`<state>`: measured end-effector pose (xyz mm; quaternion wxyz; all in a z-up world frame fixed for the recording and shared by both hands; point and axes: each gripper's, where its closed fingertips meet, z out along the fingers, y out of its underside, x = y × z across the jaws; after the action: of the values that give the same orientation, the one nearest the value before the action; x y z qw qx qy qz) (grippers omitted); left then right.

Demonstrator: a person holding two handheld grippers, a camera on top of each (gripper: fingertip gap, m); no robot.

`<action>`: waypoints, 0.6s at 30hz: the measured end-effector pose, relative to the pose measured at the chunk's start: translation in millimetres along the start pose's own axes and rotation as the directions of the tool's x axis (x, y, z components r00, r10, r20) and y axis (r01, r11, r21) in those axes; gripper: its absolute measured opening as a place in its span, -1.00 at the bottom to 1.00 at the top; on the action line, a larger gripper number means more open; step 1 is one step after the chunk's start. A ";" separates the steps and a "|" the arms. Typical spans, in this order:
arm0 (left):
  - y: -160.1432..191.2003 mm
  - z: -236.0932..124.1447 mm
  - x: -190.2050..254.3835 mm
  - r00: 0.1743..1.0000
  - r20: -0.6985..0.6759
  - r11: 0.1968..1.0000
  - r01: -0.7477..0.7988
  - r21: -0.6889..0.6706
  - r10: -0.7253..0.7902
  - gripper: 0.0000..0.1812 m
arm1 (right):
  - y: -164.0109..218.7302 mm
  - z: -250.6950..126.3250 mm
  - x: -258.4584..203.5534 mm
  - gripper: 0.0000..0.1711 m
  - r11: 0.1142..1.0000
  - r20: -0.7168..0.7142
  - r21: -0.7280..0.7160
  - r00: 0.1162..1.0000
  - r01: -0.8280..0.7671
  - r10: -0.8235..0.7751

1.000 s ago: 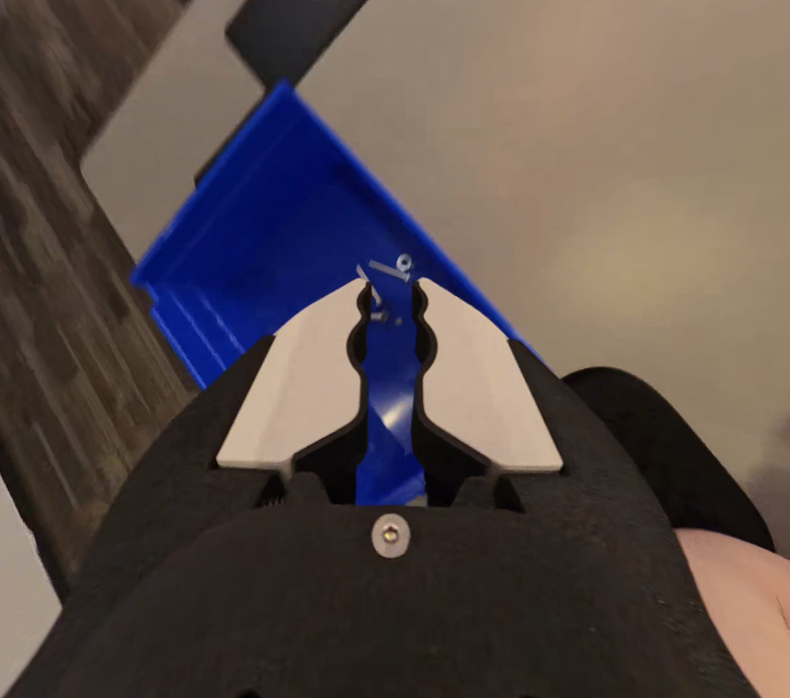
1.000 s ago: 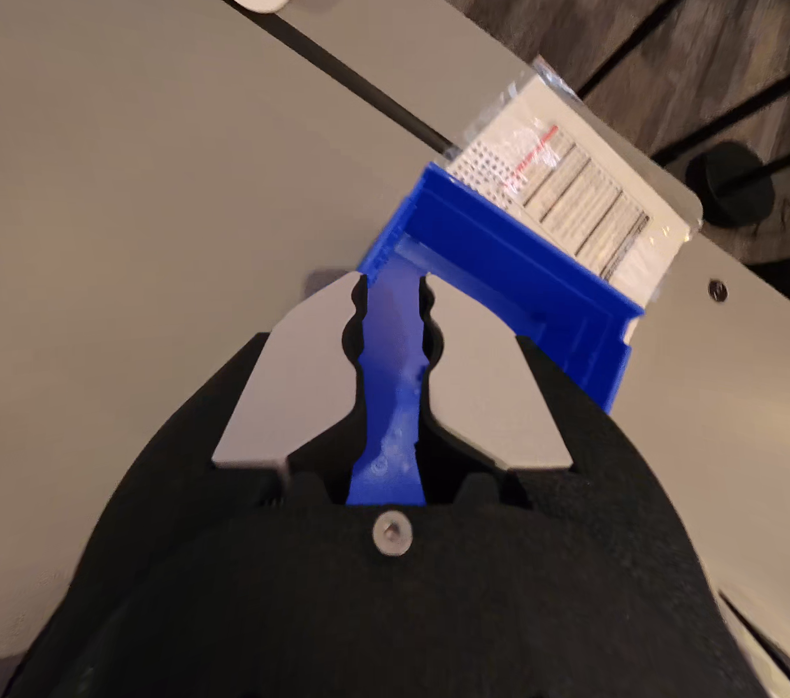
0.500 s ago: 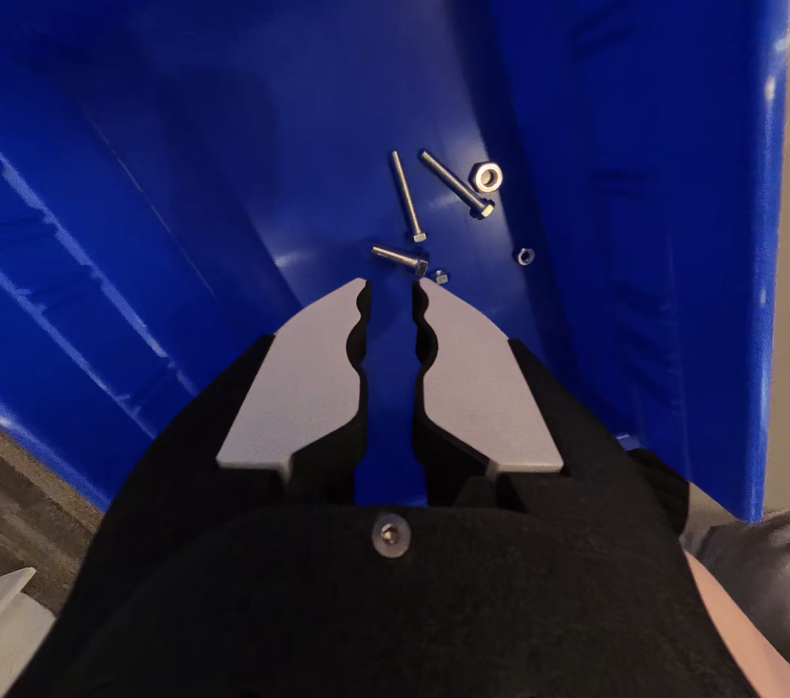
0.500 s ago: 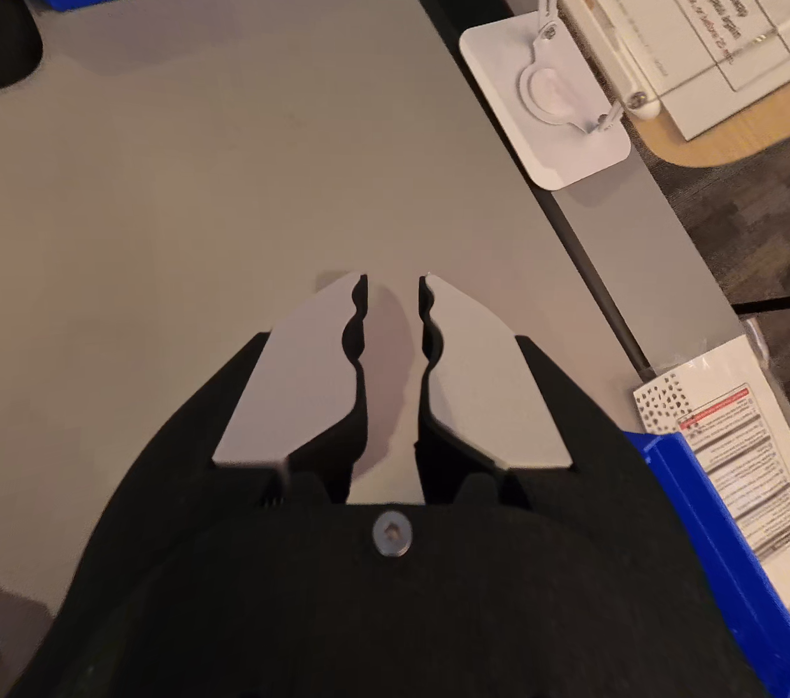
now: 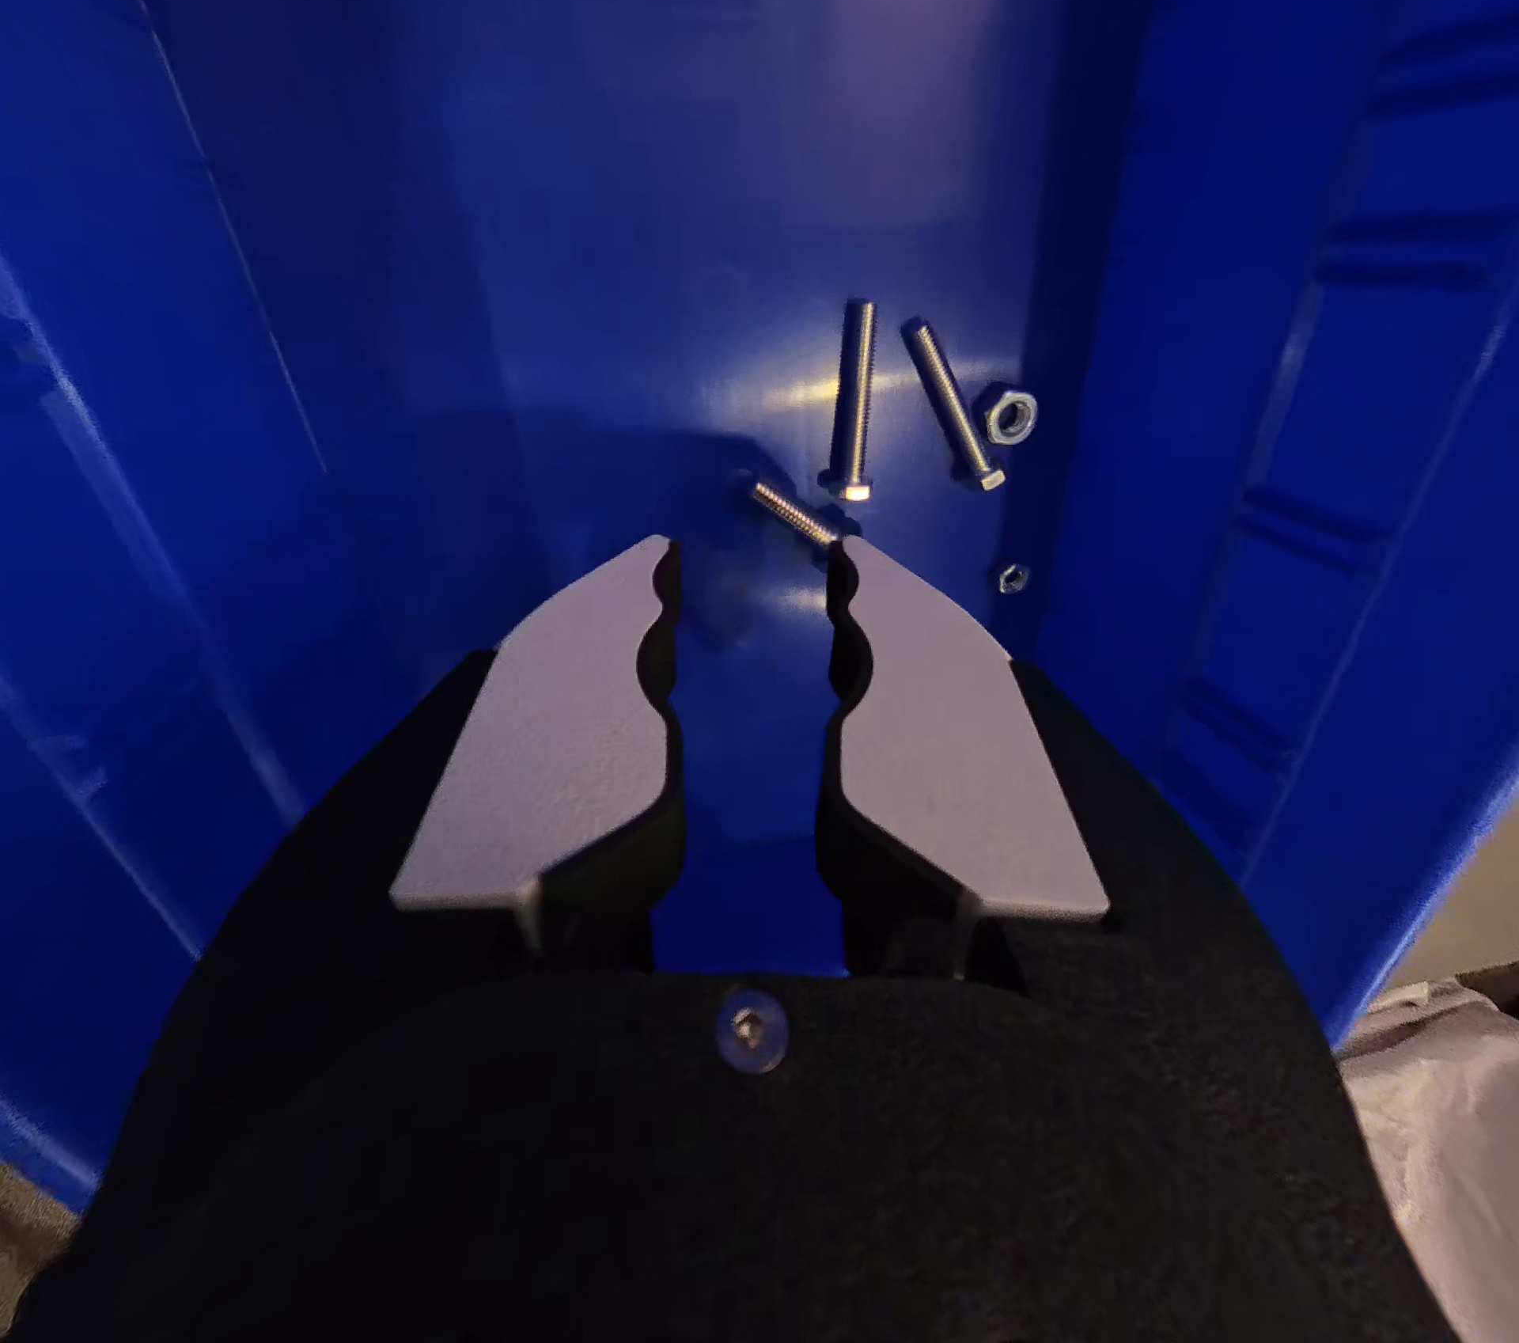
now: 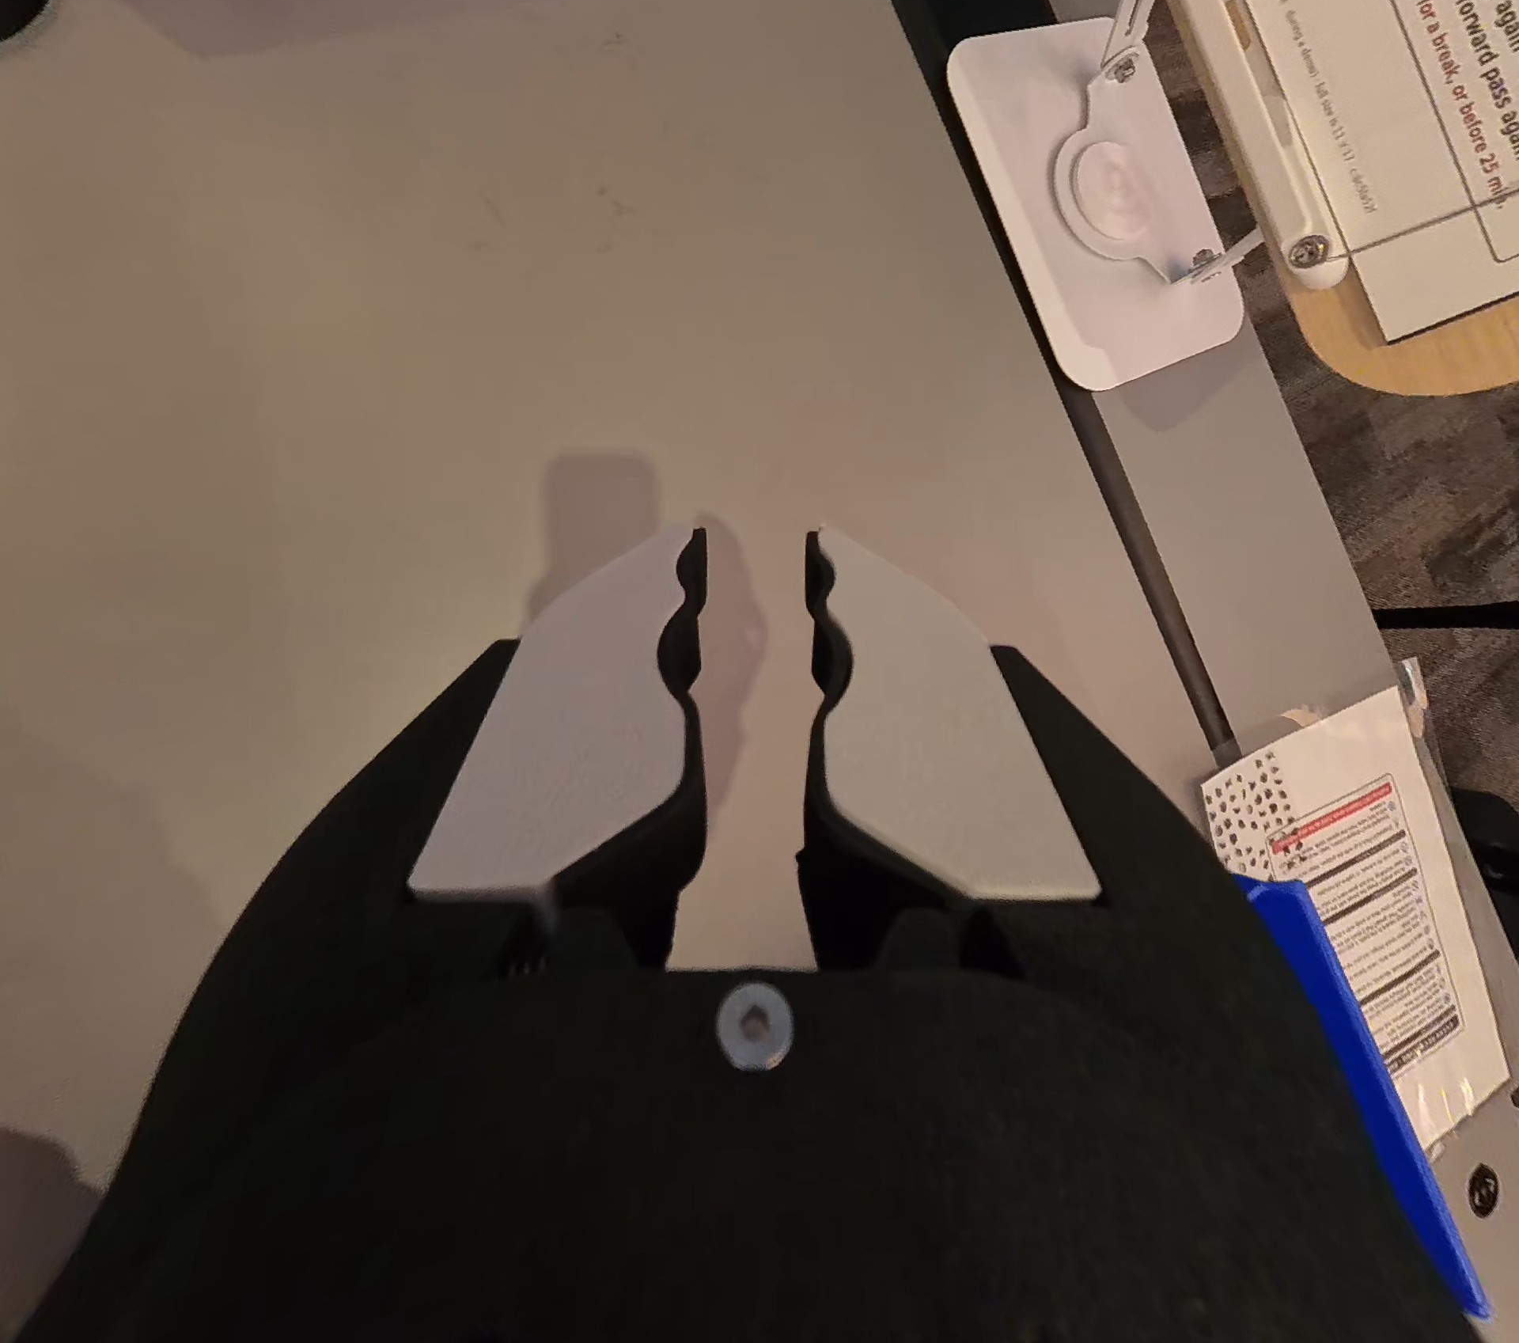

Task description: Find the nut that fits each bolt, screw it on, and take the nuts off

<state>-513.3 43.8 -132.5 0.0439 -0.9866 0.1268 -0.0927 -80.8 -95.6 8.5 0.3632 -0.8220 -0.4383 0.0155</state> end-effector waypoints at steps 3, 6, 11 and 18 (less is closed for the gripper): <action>1.6 6.4 1.9 1.000 -0.003 0.999 0.011 -0.031 -0.012 -0.61 | 1.8 -3.0 5.0 -0.74 1.000 -0.010 0.009 1.000 -0.013 0.013; 0.4 10.9 6.3 0.999 -0.016 0.998 0.028 -0.049 -0.029 -0.62 | 4.9 -5.0 9.6 -0.74 1.000 -0.022 0.008 1.000 -0.018 0.018; -1.8 12.0 8.9 1.000 -0.004 0.998 0.021 -0.053 -0.022 -0.62 | 9.3 -4.6 13.4 -0.74 1.000 -0.040 -0.009 0.999 -0.008 0.008; -1.2 10.9 10.1 1.000 -0.007 0.998 0.011 -0.062 -0.011 -0.66 | 11.1 -4.0 13.7 -0.74 0.999 -0.061 -0.028 0.998 0.022 -0.024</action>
<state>-501.3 42.9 -141.3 0.0121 -0.9878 0.1244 -0.0925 -63.1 -91.8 8.7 0.3652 -0.8219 -0.4366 -0.0201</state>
